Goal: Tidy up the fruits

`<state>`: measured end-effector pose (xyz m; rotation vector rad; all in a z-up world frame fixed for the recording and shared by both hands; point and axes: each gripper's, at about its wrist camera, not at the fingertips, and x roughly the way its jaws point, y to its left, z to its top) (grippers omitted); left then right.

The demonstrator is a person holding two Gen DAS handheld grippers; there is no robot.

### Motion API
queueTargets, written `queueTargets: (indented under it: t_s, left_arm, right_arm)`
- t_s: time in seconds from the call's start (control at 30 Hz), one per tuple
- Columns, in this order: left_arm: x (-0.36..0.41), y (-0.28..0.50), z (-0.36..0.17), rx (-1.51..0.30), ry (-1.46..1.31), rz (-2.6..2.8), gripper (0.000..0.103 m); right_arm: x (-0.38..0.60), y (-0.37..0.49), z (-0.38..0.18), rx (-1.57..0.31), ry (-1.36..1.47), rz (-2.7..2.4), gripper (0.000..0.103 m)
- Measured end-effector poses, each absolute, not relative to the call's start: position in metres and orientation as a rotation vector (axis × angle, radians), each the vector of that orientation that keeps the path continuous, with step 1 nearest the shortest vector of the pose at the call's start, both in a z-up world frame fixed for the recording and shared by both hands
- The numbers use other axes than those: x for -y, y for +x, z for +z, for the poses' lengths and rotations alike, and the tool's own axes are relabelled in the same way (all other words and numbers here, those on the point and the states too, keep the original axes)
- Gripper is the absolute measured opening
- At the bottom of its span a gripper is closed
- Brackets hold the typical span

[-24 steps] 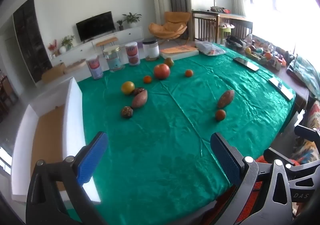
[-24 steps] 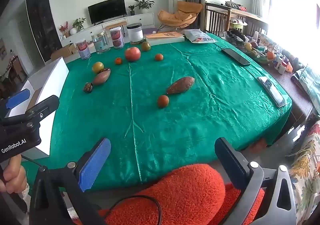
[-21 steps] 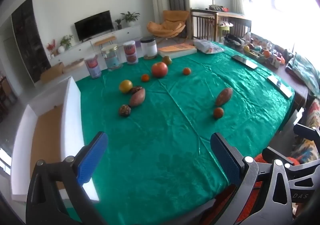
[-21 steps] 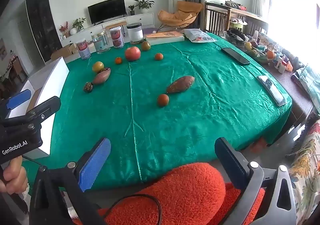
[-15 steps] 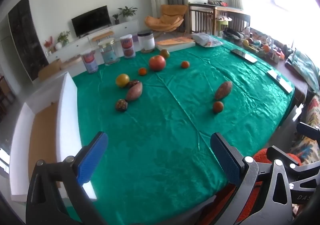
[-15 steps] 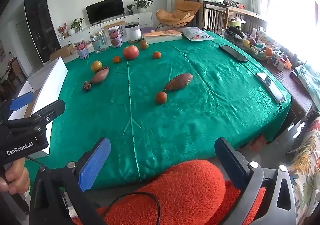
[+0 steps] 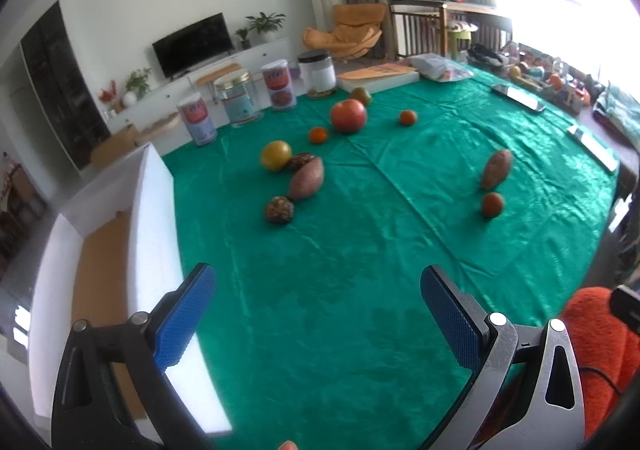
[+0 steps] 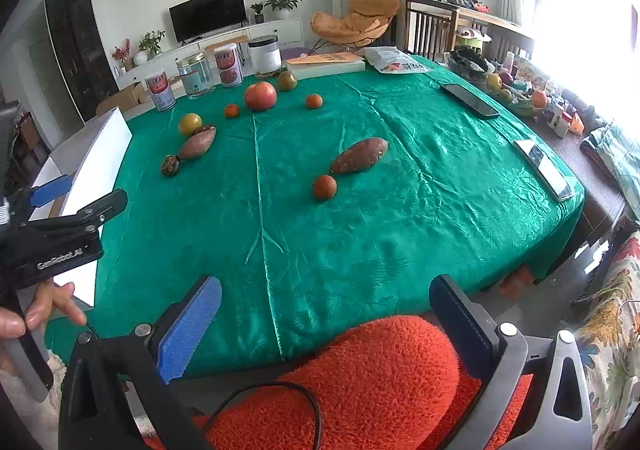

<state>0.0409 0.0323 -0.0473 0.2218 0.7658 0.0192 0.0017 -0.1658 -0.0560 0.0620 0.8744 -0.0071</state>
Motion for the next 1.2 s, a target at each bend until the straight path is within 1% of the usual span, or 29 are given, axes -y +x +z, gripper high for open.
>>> queueTargets:
  t_s: [0.3, 0.5, 0.67, 1.07, 1.2]
  left_arm:
    - [-0.081, 0.063, -0.076, -0.792, 0.163, 0.060, 0.102]
    - [-0.092, 0.071, -0.088, -0.785, 0.225, 0.105, 0.102]
    - [-0.098, 0.076, -0.095, -0.816, 0.214, 0.114, 0.102]
    - [-0.125, 0.067, -0.095, -0.866, 0.131, 0.170, 0.102]
    - [-0.113, 0.060, -0.083, -0.868, 0.090, 0.126, 0.102]
  right_arm:
    - [0.159, 0.007, -0.061, -0.884, 0.049, -0.017, 0.103]
    - [0.152, 0.008, -0.064, -0.891, 0.025, -0.009, 0.103]
    - [0.151, 0.009, -0.064, -0.895, 0.022, -0.011, 0.103]
    - [0.156, 0.011, -0.066, -0.895, 0.037, -0.020, 0.103]
    - [0.153, 0.012, -0.066, -0.893, 0.033, -0.007, 0.103]
